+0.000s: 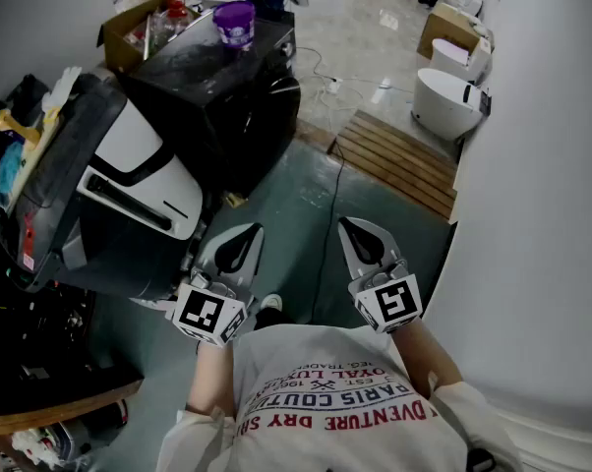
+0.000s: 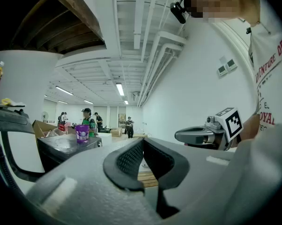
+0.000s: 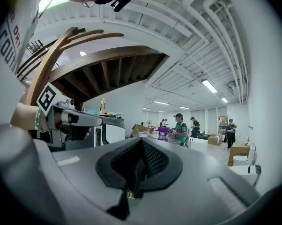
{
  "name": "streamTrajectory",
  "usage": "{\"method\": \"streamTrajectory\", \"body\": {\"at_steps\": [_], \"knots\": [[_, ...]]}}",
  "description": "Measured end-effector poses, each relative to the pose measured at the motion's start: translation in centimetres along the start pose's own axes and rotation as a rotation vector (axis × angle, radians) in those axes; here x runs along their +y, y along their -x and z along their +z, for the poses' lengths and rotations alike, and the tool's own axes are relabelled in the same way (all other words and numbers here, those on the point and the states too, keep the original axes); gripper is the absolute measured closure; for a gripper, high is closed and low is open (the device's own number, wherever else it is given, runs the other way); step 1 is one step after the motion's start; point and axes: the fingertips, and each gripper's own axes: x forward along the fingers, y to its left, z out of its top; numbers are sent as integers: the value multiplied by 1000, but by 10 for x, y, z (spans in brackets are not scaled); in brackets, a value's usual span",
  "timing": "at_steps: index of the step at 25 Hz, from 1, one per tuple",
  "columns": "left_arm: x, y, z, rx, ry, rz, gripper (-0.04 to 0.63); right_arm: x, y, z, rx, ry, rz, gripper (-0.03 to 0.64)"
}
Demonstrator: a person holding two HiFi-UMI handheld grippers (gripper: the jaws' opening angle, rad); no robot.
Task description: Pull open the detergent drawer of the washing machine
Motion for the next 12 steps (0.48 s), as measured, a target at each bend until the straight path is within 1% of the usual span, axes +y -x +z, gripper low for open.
{"method": "streamTrajectory", "body": {"at_steps": [8, 12], "knots": [[-3, -9, -10, 1, 7, -10, 597, -9, 4, -11, 15, -17, -18, 617], [-7, -17, -13, 19, 16, -17, 597, -16, 9, -16, 26, -36, -28, 617]]}}
